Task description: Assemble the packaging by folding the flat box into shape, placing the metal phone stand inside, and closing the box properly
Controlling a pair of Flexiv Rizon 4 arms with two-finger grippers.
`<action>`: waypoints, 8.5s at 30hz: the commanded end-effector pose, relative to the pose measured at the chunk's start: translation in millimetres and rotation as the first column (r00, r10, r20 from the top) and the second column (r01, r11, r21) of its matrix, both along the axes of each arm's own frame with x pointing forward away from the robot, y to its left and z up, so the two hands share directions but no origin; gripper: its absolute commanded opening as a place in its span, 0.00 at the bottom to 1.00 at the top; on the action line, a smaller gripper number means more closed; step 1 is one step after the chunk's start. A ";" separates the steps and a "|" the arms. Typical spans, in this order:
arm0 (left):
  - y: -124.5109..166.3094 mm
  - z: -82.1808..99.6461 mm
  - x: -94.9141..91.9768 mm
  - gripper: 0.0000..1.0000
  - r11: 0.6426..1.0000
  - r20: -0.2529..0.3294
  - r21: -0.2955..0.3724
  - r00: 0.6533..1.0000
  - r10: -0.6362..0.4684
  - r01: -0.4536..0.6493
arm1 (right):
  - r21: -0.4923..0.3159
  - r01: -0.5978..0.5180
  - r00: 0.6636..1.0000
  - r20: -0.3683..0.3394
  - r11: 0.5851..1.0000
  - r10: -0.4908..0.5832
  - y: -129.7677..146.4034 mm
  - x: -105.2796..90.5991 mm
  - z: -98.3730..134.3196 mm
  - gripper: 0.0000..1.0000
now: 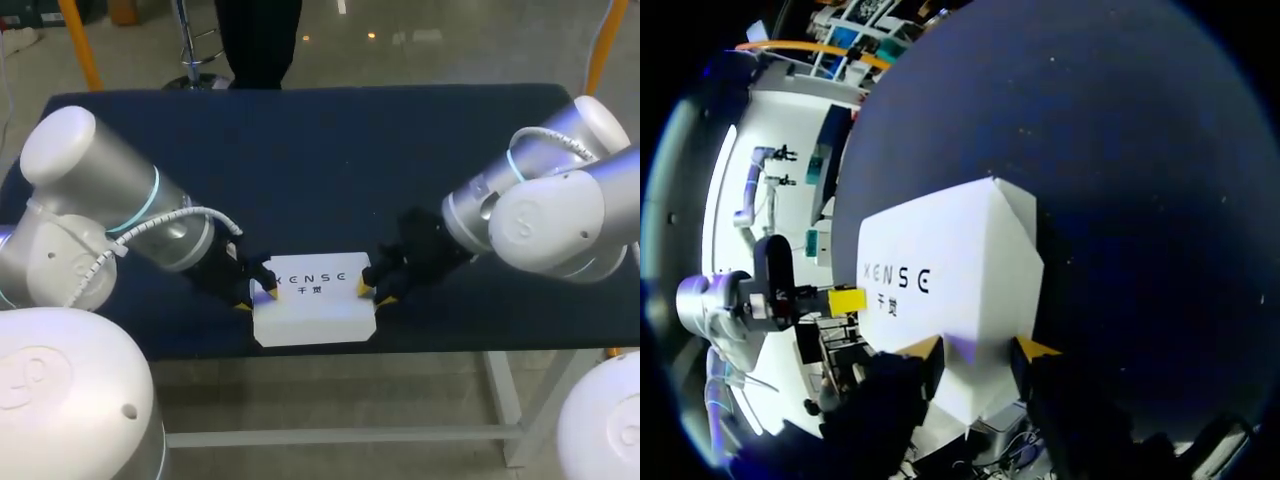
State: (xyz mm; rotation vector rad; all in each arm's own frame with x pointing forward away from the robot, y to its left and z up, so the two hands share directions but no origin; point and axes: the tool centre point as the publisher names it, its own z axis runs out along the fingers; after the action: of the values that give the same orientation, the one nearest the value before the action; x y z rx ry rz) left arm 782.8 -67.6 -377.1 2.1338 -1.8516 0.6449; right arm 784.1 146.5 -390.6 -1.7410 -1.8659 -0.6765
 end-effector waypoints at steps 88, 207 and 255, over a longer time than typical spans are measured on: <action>9.2 -17.6 9.4 0.46 0.956 -0.007 -0.248 0.987 -0.163 0.156 | 0.141 -0.056 0.998 -0.017 0.988 0.059 3.1 4.4 -9.3 0.48; 2.3 24.2 22.9 0.42 0.947 -0.374 -0.247 0.882 -0.287 0.203 | 0.085 0.082 0.944 -0.327 0.993 -0.050 10.9 35.0 23.5 0.45; 1.0 45.3 38.1 0.40 0.945 -0.535 -0.298 0.797 -0.280 0.133 | 0.085 0.098 0.885 -0.463 0.992 -0.048 13.4 47.5 39.3 0.44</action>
State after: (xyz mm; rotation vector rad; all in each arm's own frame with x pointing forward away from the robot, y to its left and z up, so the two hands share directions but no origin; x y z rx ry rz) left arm 814.0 -60.9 -331.3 1.6986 -1.5385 0.1716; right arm 824.7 155.0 -351.3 -1.7483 -1.4187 -0.3639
